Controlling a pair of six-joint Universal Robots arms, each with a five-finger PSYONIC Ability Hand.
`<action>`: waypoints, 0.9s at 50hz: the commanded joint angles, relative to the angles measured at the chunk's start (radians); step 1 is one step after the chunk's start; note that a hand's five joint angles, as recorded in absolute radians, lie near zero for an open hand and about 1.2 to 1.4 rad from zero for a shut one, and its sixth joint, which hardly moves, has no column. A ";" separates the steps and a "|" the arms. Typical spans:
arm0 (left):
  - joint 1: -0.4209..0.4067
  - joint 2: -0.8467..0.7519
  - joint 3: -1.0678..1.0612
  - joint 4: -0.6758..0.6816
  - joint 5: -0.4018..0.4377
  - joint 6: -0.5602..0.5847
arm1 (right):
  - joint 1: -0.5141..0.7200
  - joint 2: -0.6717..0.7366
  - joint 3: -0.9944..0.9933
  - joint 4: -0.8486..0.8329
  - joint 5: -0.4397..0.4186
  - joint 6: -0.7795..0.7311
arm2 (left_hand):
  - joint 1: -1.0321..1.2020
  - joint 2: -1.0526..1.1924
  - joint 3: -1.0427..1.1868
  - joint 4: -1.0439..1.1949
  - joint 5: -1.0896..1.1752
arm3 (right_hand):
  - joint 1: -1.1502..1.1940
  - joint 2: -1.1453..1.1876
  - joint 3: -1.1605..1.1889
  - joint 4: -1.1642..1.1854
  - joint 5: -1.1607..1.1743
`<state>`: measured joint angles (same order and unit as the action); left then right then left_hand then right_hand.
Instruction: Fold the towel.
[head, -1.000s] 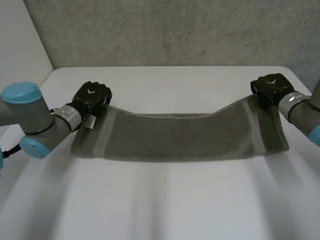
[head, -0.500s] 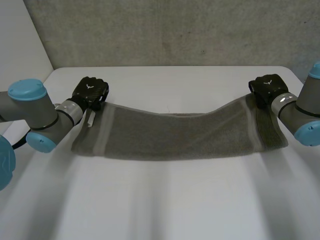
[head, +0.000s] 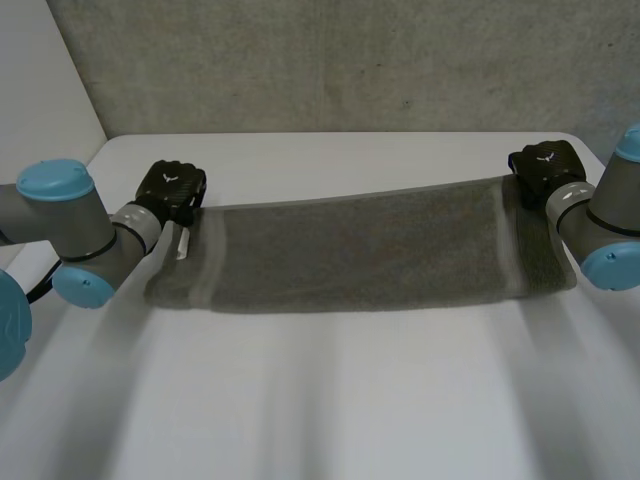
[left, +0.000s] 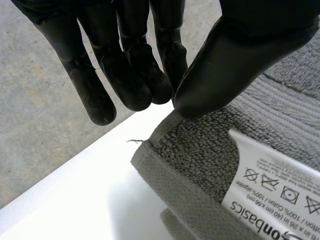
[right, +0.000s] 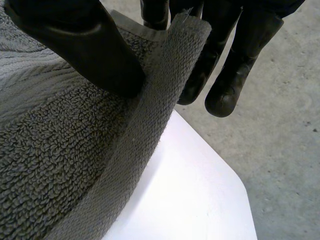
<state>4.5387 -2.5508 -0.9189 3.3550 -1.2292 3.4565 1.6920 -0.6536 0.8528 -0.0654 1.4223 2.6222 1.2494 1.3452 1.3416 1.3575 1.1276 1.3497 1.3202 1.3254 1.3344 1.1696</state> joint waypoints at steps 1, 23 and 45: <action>0.000 -0.003 -0.003 -0.002 -0.001 0.000 | 0.000 0.020 -0.011 0.002 0.013 -0.001 | 0.147 0.051 0.055 0.039 0.094 | 0.047 0.076 0.071 0.062 0.052; 0.014 0.141 -0.136 -0.065 -0.093 -0.010 | 0.020 -0.167 0.167 0.015 0.067 0.006 | -0.971 -1.067 -1.064 -1.079 -1.024 | -1.175 -1.146 -1.151 -1.160 -1.170; -0.056 0.554 -0.742 0.182 -0.098 -0.224 | -0.071 -0.391 0.646 0.087 -0.069 -0.014 | -0.974 -1.070 -1.066 -1.082 -1.027 | -1.006 -0.977 -0.982 -0.991 -1.001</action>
<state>4.5005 -2.0173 -1.5315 3.4477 -1.3258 3.2553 1.6632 -1.0745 1.4269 0.0936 1.4041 2.6102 0.3209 0.3265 0.3360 0.3369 0.1200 0.2684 0.2670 0.2677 0.2736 0.0892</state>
